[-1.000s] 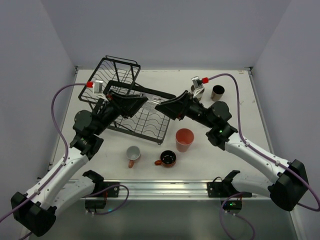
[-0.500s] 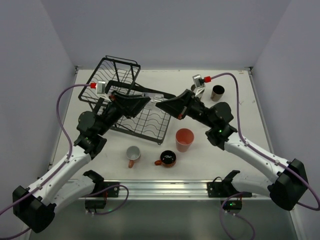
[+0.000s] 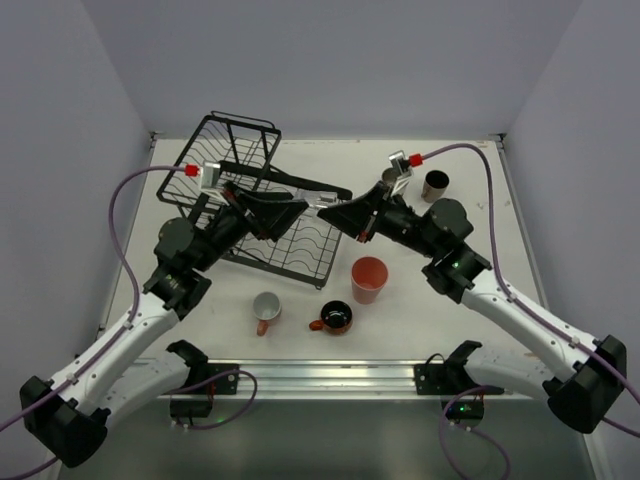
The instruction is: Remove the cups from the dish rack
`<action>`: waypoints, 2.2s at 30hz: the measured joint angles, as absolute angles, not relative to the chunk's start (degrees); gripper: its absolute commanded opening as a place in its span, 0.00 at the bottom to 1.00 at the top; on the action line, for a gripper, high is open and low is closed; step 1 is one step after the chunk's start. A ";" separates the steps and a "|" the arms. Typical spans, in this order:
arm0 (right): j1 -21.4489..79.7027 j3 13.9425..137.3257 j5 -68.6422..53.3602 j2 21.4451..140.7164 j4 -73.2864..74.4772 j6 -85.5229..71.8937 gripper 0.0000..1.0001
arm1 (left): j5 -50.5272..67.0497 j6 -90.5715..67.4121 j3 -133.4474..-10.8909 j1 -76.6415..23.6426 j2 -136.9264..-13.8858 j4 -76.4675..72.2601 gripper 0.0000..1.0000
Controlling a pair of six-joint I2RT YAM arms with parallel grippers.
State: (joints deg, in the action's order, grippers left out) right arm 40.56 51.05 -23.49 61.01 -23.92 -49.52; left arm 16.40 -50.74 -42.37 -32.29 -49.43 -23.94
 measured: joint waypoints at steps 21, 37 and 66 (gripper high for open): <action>22.00 77.41 4.47 76.03 42.81 -16.47 0.00 | 3.33 -20.23 -51.20 -32.29 -23.68 15.38 1.00; 19.75 79.83 10.96 92.29 48.86 -14.00 0.00 | -3.77 -16.27 -40.27 -32.29 -14.20 20.36 1.00; 19.11 80.79 10.81 98.13 44.95 -12.36 0.61 | -3.92 -16.27 -39.55 -32.29 -17.34 20.32 1.00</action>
